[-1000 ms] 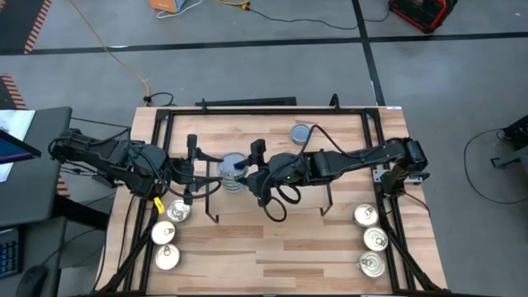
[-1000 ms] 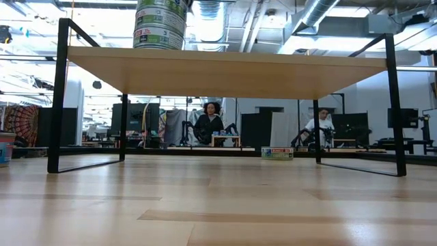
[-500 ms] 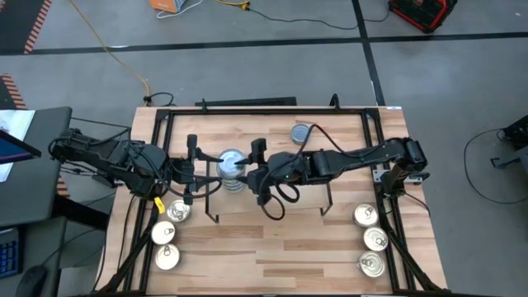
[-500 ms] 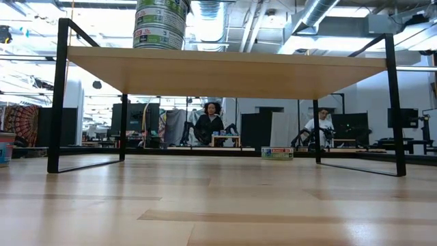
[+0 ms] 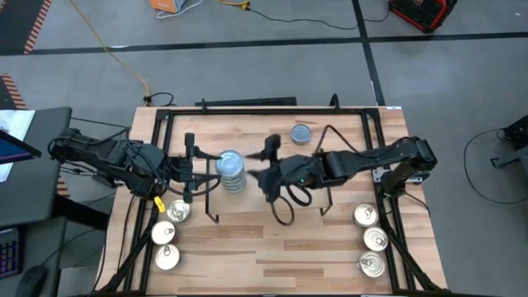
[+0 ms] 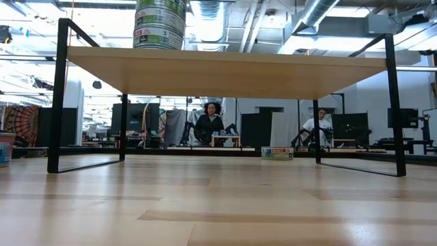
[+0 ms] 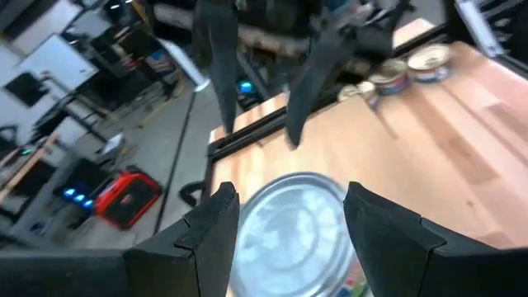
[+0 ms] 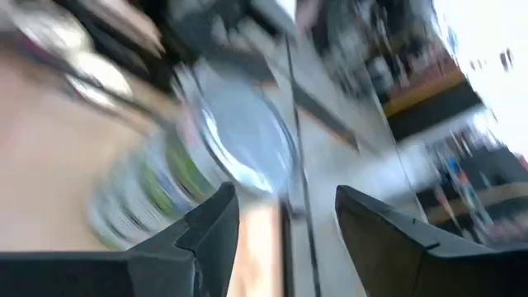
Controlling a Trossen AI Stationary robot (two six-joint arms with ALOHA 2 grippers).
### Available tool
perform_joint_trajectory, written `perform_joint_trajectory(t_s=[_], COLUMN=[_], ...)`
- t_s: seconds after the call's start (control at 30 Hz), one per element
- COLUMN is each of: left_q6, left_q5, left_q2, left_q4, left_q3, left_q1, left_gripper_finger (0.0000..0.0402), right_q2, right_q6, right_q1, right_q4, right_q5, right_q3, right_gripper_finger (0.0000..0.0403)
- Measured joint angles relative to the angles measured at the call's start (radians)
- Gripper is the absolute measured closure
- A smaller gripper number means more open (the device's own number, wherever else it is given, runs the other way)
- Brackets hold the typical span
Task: Stack canned seafood by type on shelf
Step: Put the blue tuna can on the shelf
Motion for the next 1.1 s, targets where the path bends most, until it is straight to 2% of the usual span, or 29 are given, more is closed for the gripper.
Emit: perform_joint_trajectory(t_s=[0.1,0.3,0.5,0.57,0.7,0.8,0.9,1.0,1.1], left_q6=[-0.011,-0.009,-0.026,-0.044,-0.083,-0.084,-0.095,-0.089,-0.095], left_q5=[-0.056,-0.067,-0.095,-0.125,-0.202,-0.2,-0.135,-0.055,0.016], left_q2=[-0.004,-0.011,-0.027,-0.028,-0.029,-0.036,-0.046,-0.064,-0.085], left_q4=[0.001,-0.001,-0.022,-0.043,-0.049,-0.029,-0.01,0.016,0.021], left_q3=[0.0,0.0,0.008,0.008,0.008,0.008,0.007,-0.01,-0.045], left_q1=[0.0,-0.025,-0.105,-0.13,-0.136,-0.099,-0.029,0.077,0.211], left_gripper_finger=[0.0191,0.0191,0.0191,0.0191,0.0191,0.0191,0.0191,0.0191,0.0191], right_q2=[0.001,0.009,-0.091,-0.146,-0.293,-0.392,-0.466,-0.507,-0.505], right_q6=[0.043,0.204,0.374,0.436,0.496,0.528,0.596,0.677,0.72], right_q1=[-0.046,-0.112,-0.118,-0.133,-0.207,-0.312,-0.435,-0.55,-0.632], right_q4=[-0.081,-0.198,-0.383,-0.415,-0.339,-0.244,-0.149,-0.078,-0.072], right_q5=[0.042,0.049,0.05,0.053,0.055,0.025,-0.055,-0.153,-0.167], right_q3=[-0.002,-0.003,-0.015,-0.067,-0.252,-0.412,-0.534,-0.614,-0.664], right_gripper_finger=[0.0163,0.0163,0.0163,0.0163,0.0163,0.0163,0.0163,0.0163,0.0163])
